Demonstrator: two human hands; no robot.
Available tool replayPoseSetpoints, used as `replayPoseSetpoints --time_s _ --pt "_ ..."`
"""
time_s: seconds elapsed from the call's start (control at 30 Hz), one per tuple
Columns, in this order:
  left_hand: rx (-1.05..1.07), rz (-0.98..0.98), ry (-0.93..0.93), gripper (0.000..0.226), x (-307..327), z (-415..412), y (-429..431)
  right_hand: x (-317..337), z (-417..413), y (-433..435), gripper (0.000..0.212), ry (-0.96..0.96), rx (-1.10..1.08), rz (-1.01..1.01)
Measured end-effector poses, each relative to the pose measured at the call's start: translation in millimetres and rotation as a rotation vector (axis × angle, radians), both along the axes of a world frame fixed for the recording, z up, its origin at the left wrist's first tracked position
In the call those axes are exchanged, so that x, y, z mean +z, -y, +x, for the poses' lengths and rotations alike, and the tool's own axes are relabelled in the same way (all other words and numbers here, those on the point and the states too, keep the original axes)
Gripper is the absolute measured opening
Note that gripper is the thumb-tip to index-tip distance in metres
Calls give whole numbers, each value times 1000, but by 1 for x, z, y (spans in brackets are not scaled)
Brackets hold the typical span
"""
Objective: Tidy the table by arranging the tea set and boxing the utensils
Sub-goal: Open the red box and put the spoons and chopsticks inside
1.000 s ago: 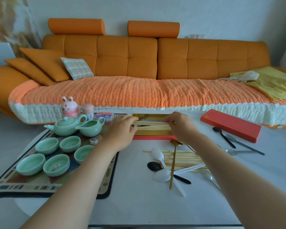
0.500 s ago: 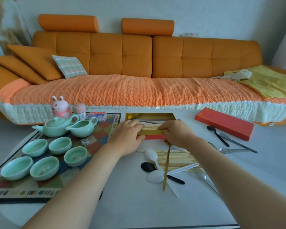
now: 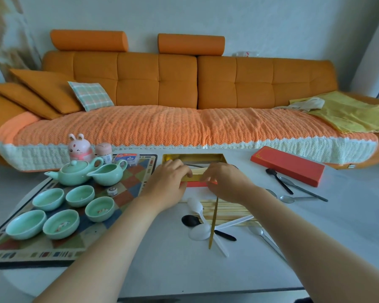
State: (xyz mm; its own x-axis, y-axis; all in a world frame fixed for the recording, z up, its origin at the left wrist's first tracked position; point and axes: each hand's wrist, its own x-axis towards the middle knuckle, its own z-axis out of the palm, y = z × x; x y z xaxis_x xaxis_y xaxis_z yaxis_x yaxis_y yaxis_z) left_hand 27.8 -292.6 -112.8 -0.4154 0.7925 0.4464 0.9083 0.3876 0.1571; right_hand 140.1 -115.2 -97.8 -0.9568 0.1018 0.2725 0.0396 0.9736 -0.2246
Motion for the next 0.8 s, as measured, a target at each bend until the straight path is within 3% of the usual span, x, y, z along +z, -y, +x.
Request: replayPoseSetpoints --time_s 0.13,0.27,0.4,0.6,0.8 --pt "-10 -154 172 26 -2 9 4 -4 7 6 20 192 -10 109" --pt "28 -286 203 31 -11 10 7 -8 9 10 19 176 -54 187" --pt "56 -236 172 21 -11 13 7 -13 5 20 19 121 -45 246" --pt "112 -237 198 8 -8 8 11 -19 -1 27 19 92 -5 180" --pt "175 -58 237 6 7 -15 30 -16 -6 23 30 89 -39 60"
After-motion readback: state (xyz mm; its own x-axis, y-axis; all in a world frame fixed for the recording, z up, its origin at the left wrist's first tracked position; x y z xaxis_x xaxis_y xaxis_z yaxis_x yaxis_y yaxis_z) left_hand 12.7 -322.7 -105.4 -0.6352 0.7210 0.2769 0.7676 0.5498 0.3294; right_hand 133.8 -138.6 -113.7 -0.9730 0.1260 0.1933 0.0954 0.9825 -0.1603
